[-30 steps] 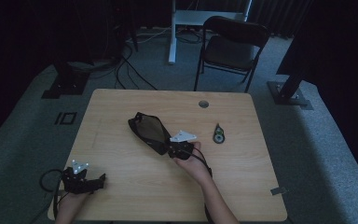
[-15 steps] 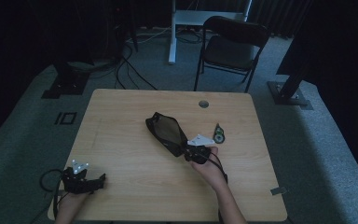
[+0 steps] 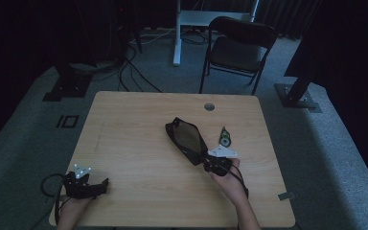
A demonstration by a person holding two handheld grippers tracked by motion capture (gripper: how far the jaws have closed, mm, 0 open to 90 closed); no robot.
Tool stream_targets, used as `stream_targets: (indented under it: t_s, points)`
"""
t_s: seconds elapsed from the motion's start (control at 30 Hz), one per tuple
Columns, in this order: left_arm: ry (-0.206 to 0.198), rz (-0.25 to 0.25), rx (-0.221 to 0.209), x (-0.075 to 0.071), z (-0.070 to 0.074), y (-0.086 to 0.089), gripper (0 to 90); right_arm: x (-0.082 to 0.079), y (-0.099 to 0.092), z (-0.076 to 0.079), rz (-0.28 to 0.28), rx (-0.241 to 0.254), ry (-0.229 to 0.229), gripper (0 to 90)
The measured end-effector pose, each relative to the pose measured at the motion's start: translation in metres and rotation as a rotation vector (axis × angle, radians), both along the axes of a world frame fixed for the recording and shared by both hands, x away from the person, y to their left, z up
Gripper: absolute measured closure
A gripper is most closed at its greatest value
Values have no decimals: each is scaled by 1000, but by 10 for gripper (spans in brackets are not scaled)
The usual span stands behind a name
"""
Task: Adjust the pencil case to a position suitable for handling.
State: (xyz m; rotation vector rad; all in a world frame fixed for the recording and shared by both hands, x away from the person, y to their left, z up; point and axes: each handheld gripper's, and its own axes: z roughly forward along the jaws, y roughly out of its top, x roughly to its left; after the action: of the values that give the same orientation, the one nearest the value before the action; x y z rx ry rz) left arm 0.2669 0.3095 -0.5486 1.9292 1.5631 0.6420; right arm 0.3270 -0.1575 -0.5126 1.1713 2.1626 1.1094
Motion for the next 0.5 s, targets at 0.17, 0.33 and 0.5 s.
stream_targets:
  t_s: [0.17, 0.33, 0.5]
  points:
    - [2, -2, 3, 0, 0, 0, 3, -14, -16, -1, -22, -4, 1, 731]
    - [2, -2, 2, 0, 0, 0, 3, -30, -26, -1, -50, -9, -1, 731]
    - [2, -2, 2, 0, 0, 0, 3, -43, -32, -1, -74, 4, 0, 730]
